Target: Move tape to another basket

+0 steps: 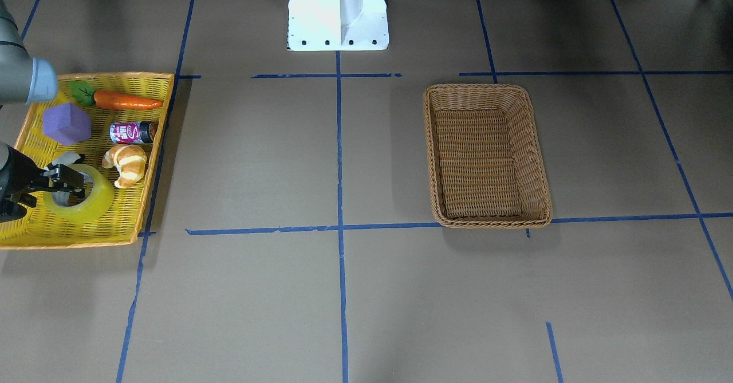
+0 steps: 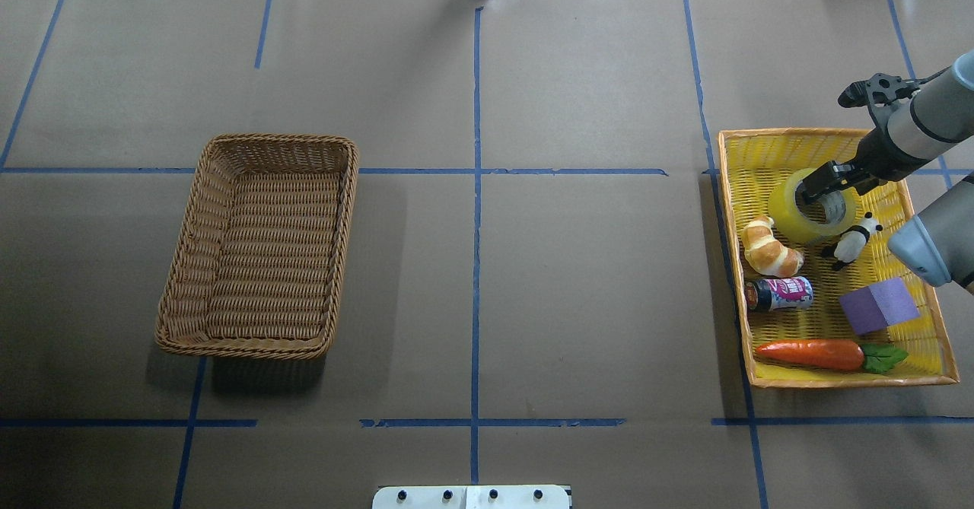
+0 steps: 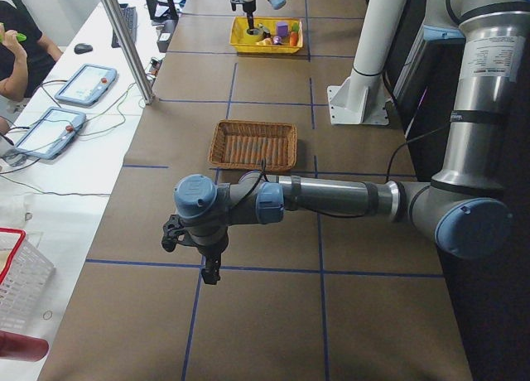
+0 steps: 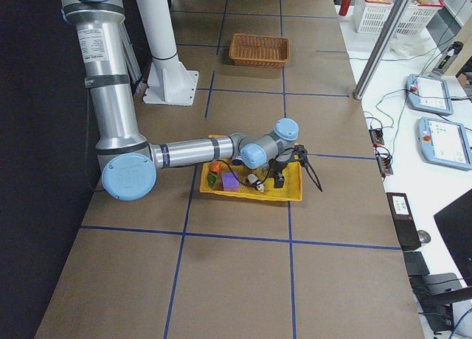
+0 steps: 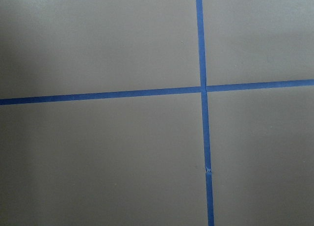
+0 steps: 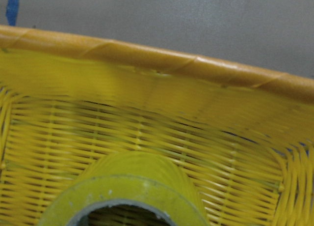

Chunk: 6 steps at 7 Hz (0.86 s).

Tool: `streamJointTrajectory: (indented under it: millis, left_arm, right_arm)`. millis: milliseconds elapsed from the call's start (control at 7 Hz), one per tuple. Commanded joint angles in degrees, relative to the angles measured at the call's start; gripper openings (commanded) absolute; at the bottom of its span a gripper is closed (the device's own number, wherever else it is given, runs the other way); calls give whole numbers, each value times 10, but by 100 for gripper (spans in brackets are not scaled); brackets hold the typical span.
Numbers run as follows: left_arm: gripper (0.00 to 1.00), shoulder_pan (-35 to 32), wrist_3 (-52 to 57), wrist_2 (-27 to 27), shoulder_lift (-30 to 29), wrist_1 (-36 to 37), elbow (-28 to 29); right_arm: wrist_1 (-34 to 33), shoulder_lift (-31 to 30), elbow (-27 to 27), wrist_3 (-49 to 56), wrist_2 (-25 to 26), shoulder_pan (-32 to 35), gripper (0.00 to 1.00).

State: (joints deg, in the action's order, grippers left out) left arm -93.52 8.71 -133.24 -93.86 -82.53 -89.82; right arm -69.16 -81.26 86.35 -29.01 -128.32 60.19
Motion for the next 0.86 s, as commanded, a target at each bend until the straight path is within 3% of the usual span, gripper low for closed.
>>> streamJointTrajectory:
  millis: [0, 143, 286, 429, 714]
  left_arm:
    - [100, 0, 0, 0, 0, 0, 0]
    - [100, 0, 0, 0, 0, 0, 0]
    - [100, 0, 0, -1, 0, 0, 0]
    - [100, 0, -1, -1, 0, 0, -1]
    - [100, 0, -1, -2, -1, 0, -1]
  right_arm:
    - [-3, 0, -1, 0, 4, 0, 58]
    - [-3, 0, -1, 0, 6, 0, 36]
    - [-2, -2, -1, 0, 6, 1, 26]
    - [-1, -4, 0, 0, 6, 2, 23]
    - [0, -4, 6, 0, 0, 13, 2]
